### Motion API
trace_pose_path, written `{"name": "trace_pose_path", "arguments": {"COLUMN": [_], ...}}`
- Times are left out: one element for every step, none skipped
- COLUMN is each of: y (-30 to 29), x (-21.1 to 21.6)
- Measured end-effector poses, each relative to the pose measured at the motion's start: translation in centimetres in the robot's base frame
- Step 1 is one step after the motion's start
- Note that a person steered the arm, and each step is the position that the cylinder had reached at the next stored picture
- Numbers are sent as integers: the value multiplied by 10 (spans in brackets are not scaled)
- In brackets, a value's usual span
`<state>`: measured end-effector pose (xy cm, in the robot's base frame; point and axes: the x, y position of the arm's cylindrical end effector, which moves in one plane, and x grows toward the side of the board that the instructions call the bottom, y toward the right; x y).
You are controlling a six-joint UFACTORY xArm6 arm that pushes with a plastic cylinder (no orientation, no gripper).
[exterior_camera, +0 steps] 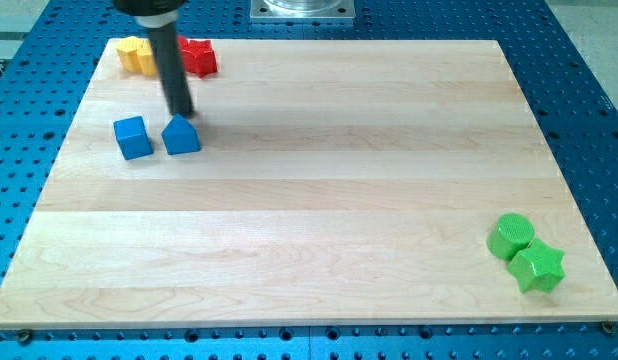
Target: Place the blue blocks at the center of the board
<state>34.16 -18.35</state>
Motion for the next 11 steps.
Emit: {"name": "trace_pose_path", "arguments": {"y": [-46,-82,-72,-2,57,98,99,71,111,141,130], "x": [16,46,67,68,68,68,80,41,36,57,52]}}
